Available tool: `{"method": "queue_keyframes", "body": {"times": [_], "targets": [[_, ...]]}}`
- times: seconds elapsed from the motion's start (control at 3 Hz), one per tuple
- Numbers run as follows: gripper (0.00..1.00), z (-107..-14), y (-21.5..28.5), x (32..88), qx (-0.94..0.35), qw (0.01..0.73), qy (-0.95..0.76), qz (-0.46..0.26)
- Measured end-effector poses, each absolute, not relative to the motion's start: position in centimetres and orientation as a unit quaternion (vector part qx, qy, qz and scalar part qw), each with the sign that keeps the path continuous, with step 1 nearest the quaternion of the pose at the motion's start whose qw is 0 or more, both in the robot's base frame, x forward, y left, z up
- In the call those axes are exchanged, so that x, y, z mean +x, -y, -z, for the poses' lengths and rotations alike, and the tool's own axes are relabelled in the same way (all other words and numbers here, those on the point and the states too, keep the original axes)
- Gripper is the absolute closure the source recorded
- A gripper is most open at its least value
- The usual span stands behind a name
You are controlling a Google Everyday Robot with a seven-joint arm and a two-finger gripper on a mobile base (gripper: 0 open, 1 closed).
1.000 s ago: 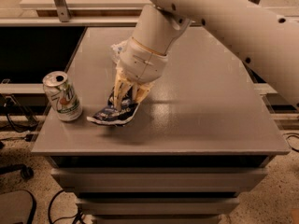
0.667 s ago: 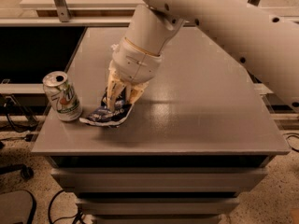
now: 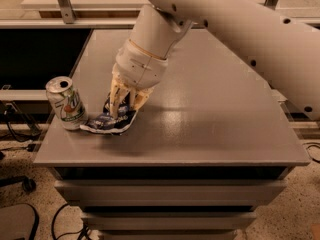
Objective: Move blue chip bag near 7up can
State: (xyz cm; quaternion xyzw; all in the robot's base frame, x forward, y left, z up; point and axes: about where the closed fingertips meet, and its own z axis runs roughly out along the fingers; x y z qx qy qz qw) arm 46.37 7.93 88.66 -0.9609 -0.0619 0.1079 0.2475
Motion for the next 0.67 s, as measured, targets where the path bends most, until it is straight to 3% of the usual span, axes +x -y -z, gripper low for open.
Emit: {"method": "queue_keyframes", "body": {"times": [0.67], "targets": [[0.38, -88.41, -8.47, 46.91, -0.958, 0.256, 0.058, -0.116]]}}
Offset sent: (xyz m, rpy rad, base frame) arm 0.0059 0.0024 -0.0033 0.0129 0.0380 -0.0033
